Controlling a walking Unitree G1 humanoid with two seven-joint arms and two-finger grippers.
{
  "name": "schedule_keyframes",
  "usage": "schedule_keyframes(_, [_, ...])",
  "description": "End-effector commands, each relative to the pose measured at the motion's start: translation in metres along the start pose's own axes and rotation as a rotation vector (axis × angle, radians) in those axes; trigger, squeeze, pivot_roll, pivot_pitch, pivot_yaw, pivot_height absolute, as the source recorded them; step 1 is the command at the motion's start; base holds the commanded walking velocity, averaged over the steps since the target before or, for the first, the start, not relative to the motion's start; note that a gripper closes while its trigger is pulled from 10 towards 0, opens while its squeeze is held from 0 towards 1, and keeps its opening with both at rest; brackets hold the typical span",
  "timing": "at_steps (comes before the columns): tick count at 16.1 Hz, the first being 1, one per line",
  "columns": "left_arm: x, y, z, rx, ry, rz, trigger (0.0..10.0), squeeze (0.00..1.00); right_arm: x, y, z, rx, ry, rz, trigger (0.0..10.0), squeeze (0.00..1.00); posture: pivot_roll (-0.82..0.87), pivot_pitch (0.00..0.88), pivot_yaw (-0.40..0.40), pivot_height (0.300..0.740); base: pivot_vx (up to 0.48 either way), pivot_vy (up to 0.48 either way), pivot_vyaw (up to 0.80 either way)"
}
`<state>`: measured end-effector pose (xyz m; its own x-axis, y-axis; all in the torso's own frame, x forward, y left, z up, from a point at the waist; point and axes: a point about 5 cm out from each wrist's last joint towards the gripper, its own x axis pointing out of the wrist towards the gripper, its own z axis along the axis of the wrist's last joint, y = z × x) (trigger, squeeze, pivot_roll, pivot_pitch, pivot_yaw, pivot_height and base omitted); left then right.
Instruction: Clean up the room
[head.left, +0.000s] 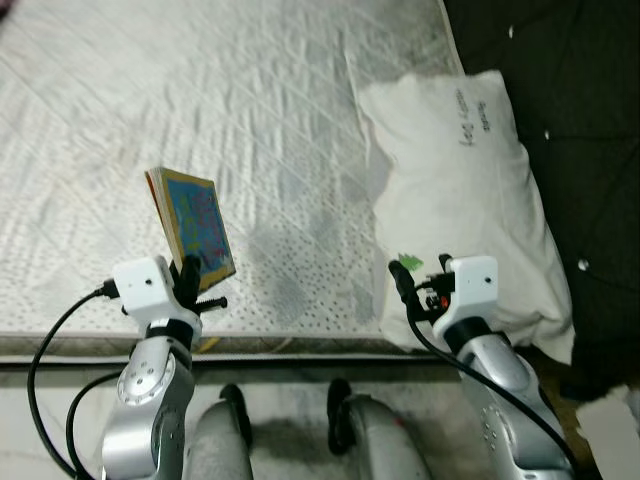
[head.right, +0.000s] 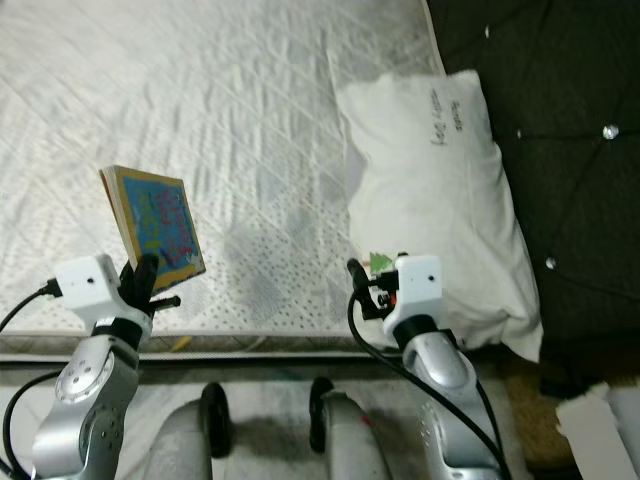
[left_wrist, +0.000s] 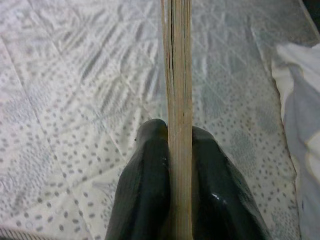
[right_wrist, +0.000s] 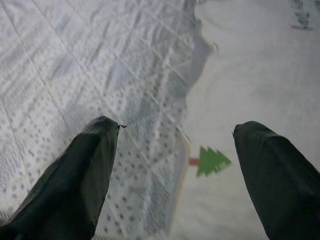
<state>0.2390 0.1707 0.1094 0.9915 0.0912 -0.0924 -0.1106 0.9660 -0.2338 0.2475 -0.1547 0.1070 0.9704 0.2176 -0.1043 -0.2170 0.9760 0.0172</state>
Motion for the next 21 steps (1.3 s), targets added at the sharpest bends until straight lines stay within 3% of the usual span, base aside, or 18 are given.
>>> schedule_keyframes(1, [-0.0050, -0.0007, 0.0024, -0.008, -0.011, 0.010, 10.0, 0.00, -0.0061, -0.0004, -0.0004, 0.003, 0.017, 0.006, 10.0, 0.00, -0.04, 0.379, -0.072, 0.721, 0.000, 0.000, 0.00])
schedule_keyframes(10, [-0.0036, -0.0038, 0.0055, -0.034, -0.005, 0.013, 10.0, 0.00, -0.0106, 0.0009, 0.0017, 0.012, 0.053, 0.018, 10.0, 0.00, -0.04, 0.378, -0.074, 0.611, 0.000, 0.000, 0.00])
schedule_keyframes(21, [-0.0005, -0.0028, 0.0060, -0.045, -0.006, 0.044, 10.0, 0.00, -0.0073, 0.0015, 0.0012, 0.025, 0.060, 0.039, 10.0, 0.00, -0.04, 0.366, -0.074, 0.606, 0.000, 0.000, 0.00])
